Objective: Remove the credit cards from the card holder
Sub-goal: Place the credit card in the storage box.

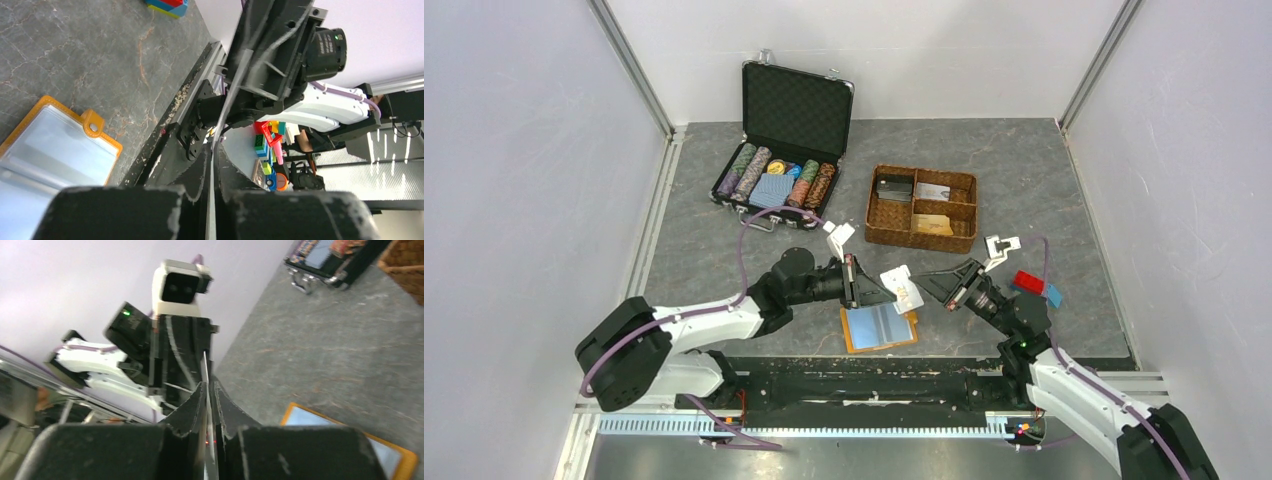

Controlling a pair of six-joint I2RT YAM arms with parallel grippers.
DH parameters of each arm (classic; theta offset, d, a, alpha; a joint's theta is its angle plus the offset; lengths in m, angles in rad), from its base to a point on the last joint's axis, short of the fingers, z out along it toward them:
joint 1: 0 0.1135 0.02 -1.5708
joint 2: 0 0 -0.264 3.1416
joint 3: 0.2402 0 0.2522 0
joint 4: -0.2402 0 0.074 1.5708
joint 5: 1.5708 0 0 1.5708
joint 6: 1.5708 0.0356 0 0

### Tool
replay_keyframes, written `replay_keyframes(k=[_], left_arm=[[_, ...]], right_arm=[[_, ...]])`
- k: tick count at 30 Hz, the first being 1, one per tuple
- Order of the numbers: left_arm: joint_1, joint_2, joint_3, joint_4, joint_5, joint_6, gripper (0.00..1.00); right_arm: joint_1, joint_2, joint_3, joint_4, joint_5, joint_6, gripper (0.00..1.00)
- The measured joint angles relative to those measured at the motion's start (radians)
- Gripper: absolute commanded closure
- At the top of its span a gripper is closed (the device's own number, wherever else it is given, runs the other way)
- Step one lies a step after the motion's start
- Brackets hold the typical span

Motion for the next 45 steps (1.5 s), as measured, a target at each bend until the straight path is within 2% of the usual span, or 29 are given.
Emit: replay_keyframes(k=[4, 6, 11, 14, 19, 23, 31, 37, 45], left_arm=[[0.0, -0.042, 0.0, -0.051, 0.019, 0.01, 0.98], [0.001, -0.084, 0.004, -0.134, 0.021, 0.043, 0.98], [0.005, -0.195, 0.02, -0.356, 0.069, 0.144, 0.98], [0.005, -0.26, 0.041, -0.474, 0.118, 0.197, 0.98], [0.005, -0.309, 0.08, -0.613, 0.185, 0.266, 0.98], [0.005, -0.296, 0.107, -0.696, 0.237, 0.308, 0.98], [0.005, -0.286, 0.119, -0.798, 0.284, 0.353, 0.98], [0.005, -0.282, 0.126, -0.814, 0.306, 0.36, 0.98], [0.005, -0.28, 0.126, -0.814, 0.313, 0.36, 0.98]], right_arm=[[-0.013, 0.016, 0.0, -0.103, -0.065, -0.154, 0.73], [-0.017, 0.014, 0.01, -0.19, -0.117, -0.243, 0.65], [-0.04, 0.023, 0.189, -0.5, -0.255, -0.524, 0.62], [-0.048, 0.053, 0.316, -0.626, -0.336, -0.664, 0.59], [-0.049, 0.12, 0.412, -0.71, -0.481, -0.781, 0.56], [-0.049, 0.175, 0.425, -0.705, -0.579, -0.781, 0.55], [0.001, 0.211, 0.425, -0.621, -0.676, -0.717, 0.59], [0.088, 0.276, 0.446, -0.681, -0.674, -0.762, 0.62], [0.116, 0.303, 0.453, -0.703, -0.663, -0.798, 0.88]])
